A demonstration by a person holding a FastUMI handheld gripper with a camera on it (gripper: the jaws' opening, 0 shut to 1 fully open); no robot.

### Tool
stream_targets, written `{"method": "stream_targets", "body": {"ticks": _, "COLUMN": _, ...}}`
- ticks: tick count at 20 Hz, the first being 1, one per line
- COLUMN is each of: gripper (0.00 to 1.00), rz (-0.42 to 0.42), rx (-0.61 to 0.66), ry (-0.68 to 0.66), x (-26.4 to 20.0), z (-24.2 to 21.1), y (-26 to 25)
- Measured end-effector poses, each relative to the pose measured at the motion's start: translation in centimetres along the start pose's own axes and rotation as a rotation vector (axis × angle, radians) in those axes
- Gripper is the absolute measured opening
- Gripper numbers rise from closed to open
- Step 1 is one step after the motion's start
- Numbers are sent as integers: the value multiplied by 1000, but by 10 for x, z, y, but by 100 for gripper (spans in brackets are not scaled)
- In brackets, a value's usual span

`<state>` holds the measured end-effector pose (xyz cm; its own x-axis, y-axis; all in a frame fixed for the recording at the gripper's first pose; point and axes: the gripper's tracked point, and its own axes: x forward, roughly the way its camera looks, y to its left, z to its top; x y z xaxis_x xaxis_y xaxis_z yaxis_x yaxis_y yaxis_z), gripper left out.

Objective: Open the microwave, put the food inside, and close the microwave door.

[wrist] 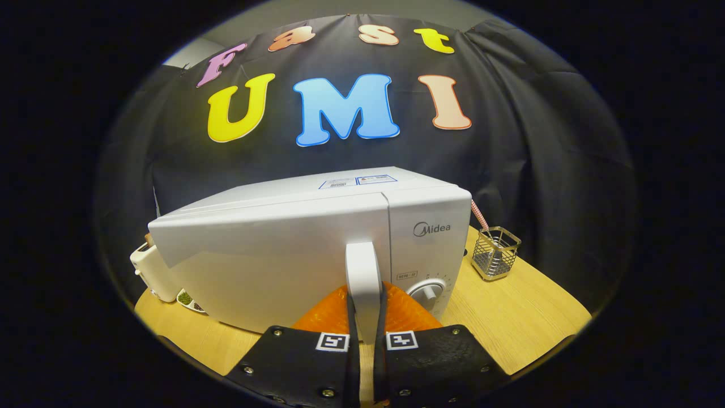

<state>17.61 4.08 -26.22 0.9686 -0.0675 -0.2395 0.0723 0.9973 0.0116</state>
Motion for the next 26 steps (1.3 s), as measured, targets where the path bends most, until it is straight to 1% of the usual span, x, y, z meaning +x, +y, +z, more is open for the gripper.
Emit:
{"method": "stream_targets", "body": {"ticks": 5, "gripper": 9, "rz": 12, "rx": 4, "ry": 31, "x": -9, "z": -5, "y": 2}}
{"method": "stream_targets", "body": {"ticks": 8, "gripper": 10, "rz": 26, "rx": -52, "ry": 25, "x": -51, "z": -18, "y": 9}}
{"method": "stream_targets", "body": {"ticks": 10, "gripper": 9, "rz": 33, "rx": -41, "ry": 55, "x": -75, "z": -28, "y": 16}}
{"method": "stream_targets", "body": {"ticks": 12, "gripper": 9, "rz": 42, "rx": -73, "ry": 75, "x": -96, "z": -36, "y": 24}}
{"method": "stream_targets", "body": {"ticks": 13, "gripper": 11, "rz": 65, "rx": -81, "ry": 93, "x": -105, "z": -41, "y": 30}}
{"method": "stream_targets", "body": {"ticks": 15, "gripper": 25, "rz": 122, "rx": -88, "ry": 128, "x": -126, "z": -48, "y": 43}}
{"method": "stream_targets", "body": {"ticks": 16, "gripper": 28, "rz": 154, "rx": -104, "ry": 145, "x": -135, "z": -51, "y": 50}}
{"method": "stream_targets", "body": {"ticks": 17, "gripper": 42, "rz": 185, "rx": -124, "ry": 155, "x": -143, "z": -56, "y": 58}}
{"method": "stream_targets", "body": {"ticks": 19, "gripper": 59, "rz": 247, "rx": -184, "ry": 153, "x": -163, "z": -56, "y": 73}}
{"method": "stream_targets", "body": {"ticks": 20, "gripper": 59, "rz": 267, "rx": -209, "ry": 155, "x": -170, "z": -57, "y": 79}}
{"method": "stream_targets", "body": {"ticks": 21, "gripper": 64, "rz": 285, "rx": -218, "ry": 168, "x": -176, "z": -62, "y": 82}}
{"method": "stream_targets", "body": {"ticks": 26, "gripper": 64, "rz": 424, "rx": -263, "ry": 202, "x": -224, "z": -70, "y": 116}}
